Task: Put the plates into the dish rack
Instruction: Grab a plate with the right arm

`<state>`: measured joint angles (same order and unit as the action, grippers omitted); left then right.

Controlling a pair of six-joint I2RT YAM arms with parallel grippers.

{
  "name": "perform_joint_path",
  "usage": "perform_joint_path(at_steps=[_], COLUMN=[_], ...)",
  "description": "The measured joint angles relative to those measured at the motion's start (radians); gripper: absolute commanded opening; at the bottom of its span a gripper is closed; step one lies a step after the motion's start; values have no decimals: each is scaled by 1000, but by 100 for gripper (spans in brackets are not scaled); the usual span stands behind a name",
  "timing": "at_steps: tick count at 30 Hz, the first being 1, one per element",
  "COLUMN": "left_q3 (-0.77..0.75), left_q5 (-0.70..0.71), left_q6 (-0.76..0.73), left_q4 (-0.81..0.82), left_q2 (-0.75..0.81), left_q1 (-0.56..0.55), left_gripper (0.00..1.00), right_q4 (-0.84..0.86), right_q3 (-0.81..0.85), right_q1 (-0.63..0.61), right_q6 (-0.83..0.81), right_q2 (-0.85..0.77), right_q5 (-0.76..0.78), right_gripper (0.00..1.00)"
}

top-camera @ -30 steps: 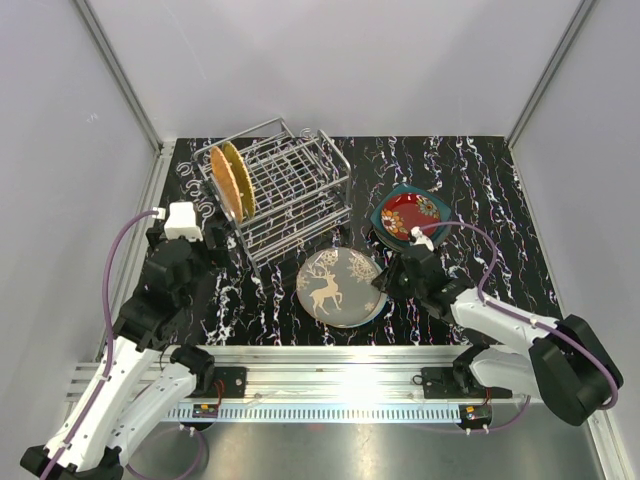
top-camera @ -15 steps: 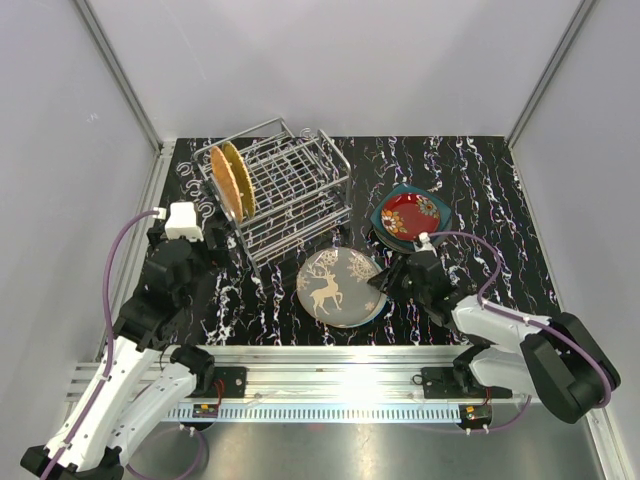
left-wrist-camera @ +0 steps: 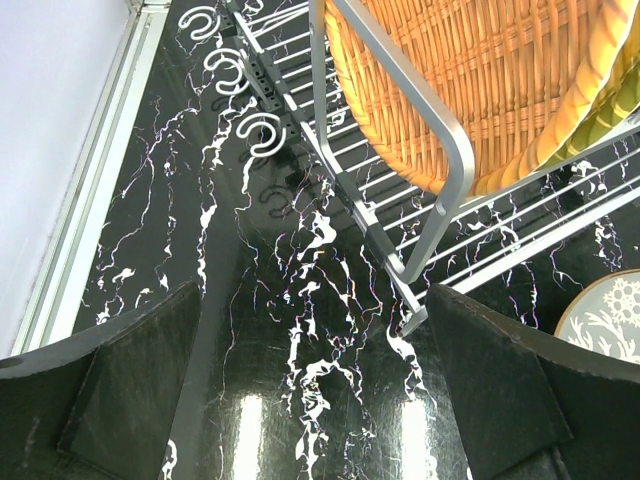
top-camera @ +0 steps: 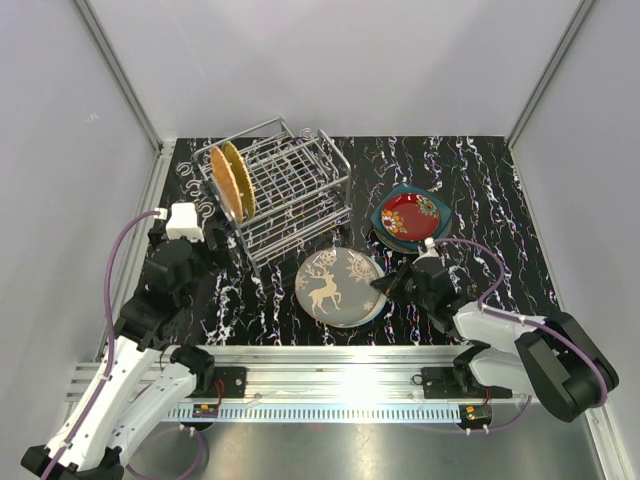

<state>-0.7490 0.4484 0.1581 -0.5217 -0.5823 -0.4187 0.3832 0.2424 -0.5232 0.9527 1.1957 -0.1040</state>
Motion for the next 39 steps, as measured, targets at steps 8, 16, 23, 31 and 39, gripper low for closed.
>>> perform_joint_path(at_steps=[8,16,23,31,39], left_q3=[0,-32,-69,-69,19], left_q5=[-51,-192,-337,-364,-259], left_q6=[-2,-11,19,63,148], left_q4=[0,-2,3,24,135], left_q2=[20,-6,-95,-112,-131], left_q1=[0,0,-17,-128,-402], left_gripper=[99,90,81,66,40], right_q4=[-173,-391,-524,-580,-587], right_q3=[0,38,72,79,79], right_q1=[1,6,8,13,18], right_q6=[-31,-55,-73,-82,-83], right_q2=[-204,-381,-456,-491,-489], right_q5=[28,69,103,115,115], right_gripper=[0,0,0,0,0])
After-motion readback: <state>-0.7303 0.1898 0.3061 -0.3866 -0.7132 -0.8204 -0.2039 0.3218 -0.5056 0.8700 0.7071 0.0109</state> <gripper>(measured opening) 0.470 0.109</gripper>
